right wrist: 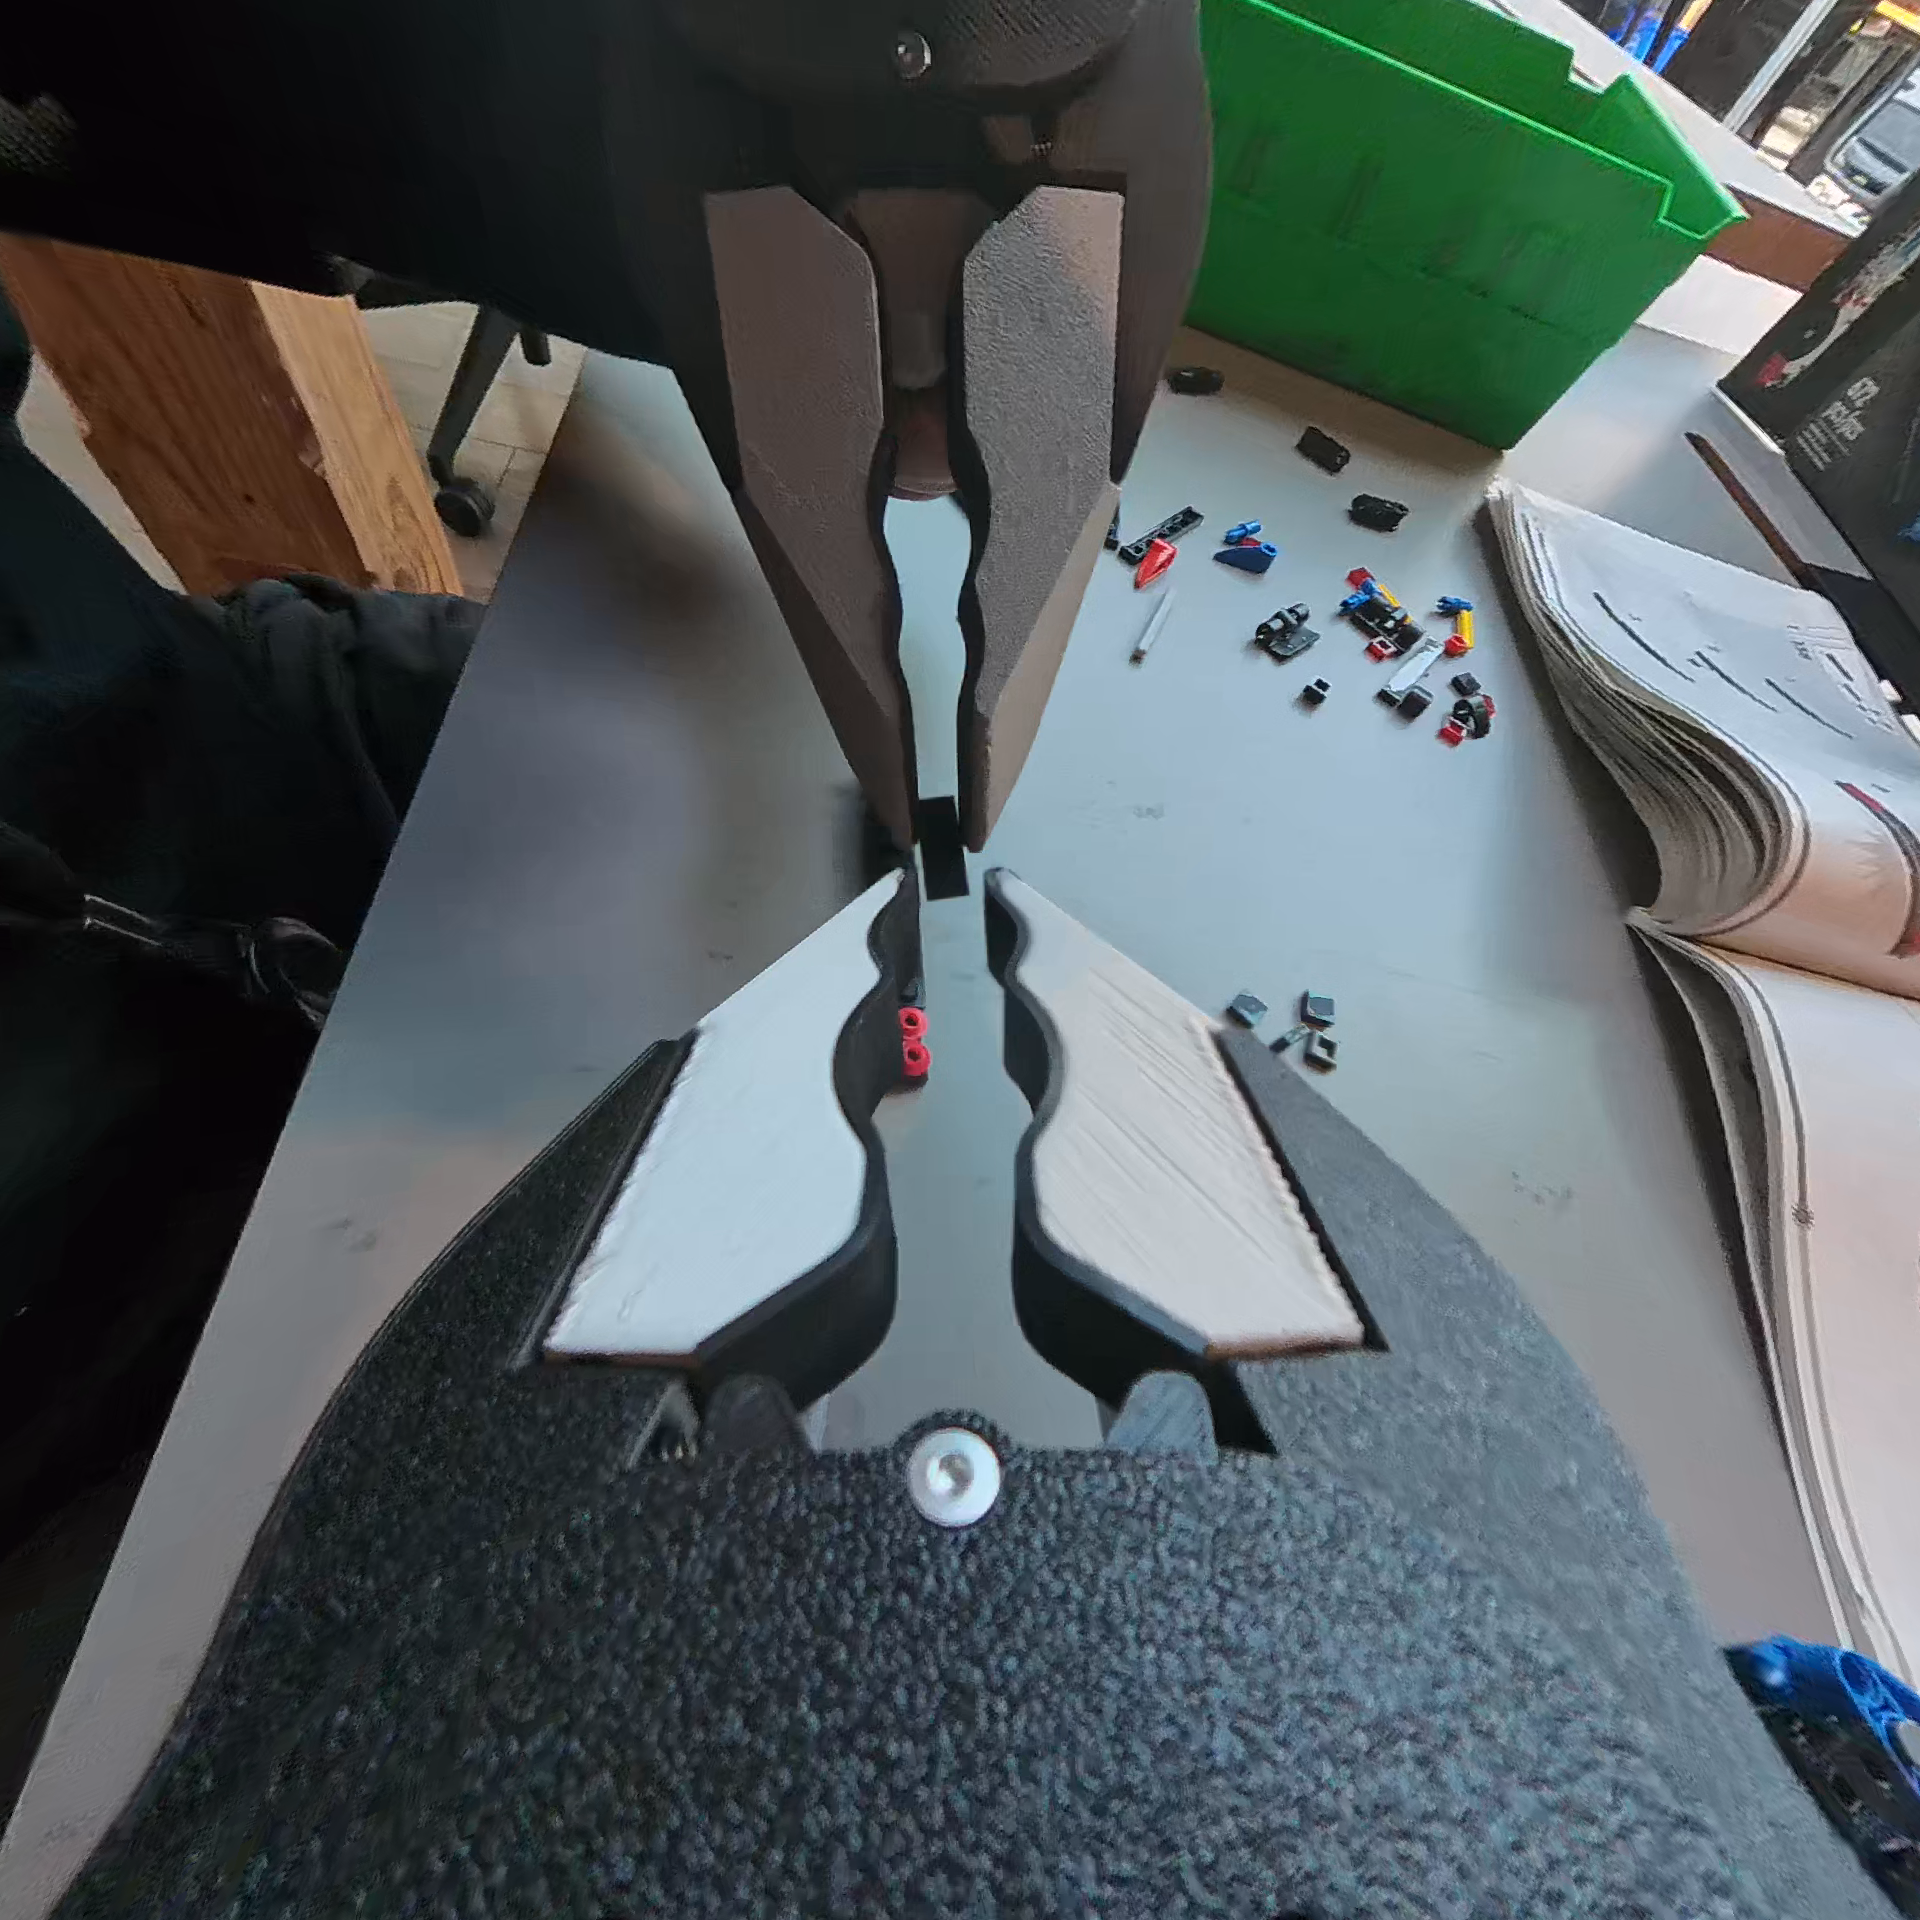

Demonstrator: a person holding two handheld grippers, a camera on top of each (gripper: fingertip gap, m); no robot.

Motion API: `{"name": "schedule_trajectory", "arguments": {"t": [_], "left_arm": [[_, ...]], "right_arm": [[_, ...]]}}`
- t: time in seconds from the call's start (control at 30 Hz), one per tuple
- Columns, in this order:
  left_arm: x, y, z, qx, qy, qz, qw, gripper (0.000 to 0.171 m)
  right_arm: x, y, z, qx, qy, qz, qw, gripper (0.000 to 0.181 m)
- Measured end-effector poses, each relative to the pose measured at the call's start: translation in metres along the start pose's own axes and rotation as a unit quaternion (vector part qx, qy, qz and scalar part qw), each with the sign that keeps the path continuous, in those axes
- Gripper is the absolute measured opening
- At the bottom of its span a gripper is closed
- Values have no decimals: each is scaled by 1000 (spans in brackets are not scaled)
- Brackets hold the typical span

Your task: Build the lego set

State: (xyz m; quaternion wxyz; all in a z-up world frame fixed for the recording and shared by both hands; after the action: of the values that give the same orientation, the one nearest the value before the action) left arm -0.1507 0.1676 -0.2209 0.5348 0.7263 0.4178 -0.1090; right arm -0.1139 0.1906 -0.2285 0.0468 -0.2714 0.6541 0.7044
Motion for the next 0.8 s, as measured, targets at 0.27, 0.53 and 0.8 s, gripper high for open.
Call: {"name": "schedule_trajectory", "arguments": {"t": [0.27, 0.53, 0.8], "left_arm": [[2, -1, 4, -10, -12, -3, 1000, 4], [-2, -7, 4, -51, -14, 1, 999, 16], [-22, -27, 7, -118, 21, 11, 993, 22]], "right_arm": [[1, -2, -5, -14, 3, -5, 1000, 7], [1, -2, -4, -10, 1, -4, 1000, 7], [-7, 2, 12, -6, -49, 27, 998, 7]]}}
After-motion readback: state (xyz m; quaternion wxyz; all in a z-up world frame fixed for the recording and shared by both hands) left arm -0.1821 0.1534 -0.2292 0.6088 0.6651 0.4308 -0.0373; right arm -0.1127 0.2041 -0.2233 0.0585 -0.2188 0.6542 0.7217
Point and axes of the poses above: each gripper's, where its closed fingertips meet, x out along the fingers, y out of its top, z = x × y across the jaws, the point moved 3 cm from there along -x, back along the fingers, and after that the axes turned 15 degrees about x, right-handed, at the moved point
